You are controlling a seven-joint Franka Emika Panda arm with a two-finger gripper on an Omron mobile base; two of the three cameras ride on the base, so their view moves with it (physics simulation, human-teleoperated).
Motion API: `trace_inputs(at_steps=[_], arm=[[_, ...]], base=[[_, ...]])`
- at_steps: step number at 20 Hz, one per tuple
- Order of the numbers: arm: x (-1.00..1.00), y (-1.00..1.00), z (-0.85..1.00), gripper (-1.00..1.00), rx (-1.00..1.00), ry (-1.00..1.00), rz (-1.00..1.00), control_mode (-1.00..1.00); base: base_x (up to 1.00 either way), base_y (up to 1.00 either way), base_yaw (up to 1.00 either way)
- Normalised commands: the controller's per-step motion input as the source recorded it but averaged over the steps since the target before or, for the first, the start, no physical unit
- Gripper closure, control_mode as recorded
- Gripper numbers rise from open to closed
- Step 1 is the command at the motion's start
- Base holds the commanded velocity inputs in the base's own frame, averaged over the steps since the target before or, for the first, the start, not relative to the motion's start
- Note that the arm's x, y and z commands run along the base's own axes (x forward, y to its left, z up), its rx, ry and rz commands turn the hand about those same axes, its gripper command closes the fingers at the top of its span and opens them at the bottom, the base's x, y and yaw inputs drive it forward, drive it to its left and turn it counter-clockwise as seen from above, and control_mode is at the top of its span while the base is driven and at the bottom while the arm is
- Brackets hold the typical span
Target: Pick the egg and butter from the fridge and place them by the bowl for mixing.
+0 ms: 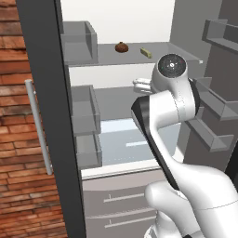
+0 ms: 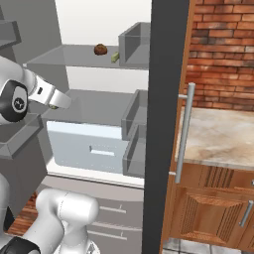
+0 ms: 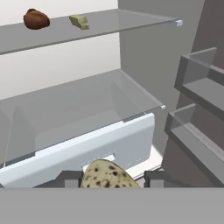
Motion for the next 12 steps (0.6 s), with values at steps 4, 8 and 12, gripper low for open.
trace_inputs(at_steps=[4,8,12], arm=[[0.00,0.00,0.00,1.00,0.00,0.00,0.00,1.00],[0.00,0.00,0.00,1.00,0.00,0.00,0.00,1.00],[0.00,0.00,0.00,1.00,0.00,0.00,0.00,1.00]], base=[[-0.12,0.01,0.00],[-0.16,0.00,0.00],[-0.71,0.08,-0.04]])
